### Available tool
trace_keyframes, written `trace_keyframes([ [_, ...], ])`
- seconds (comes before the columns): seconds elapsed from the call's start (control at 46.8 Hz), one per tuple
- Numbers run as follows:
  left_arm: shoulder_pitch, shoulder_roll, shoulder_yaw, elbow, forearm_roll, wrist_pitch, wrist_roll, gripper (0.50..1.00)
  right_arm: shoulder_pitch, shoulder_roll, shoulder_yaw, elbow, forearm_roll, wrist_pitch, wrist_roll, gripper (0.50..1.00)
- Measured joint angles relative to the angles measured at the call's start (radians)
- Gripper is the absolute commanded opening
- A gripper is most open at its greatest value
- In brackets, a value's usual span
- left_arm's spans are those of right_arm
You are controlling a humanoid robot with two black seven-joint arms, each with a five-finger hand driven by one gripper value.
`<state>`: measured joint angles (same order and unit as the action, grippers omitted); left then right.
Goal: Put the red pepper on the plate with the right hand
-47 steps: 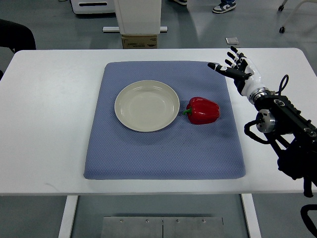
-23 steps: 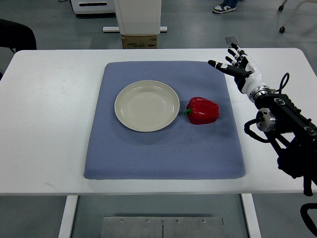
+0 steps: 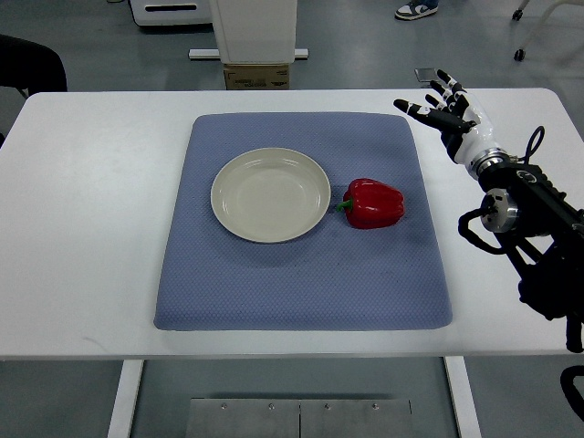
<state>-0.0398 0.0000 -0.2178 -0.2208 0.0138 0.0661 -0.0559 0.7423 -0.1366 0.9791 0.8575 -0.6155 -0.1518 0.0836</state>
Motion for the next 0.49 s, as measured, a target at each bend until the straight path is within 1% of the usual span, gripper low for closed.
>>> trace_keyframes([
  [0.491, 0.000, 0.000, 0.000, 0.000, 0.000, 0.000, -0.001, 1.000, -0.007, 0.000, -0.027, -0.015, 0.000, 0.001, 0.001, 1.000],
])
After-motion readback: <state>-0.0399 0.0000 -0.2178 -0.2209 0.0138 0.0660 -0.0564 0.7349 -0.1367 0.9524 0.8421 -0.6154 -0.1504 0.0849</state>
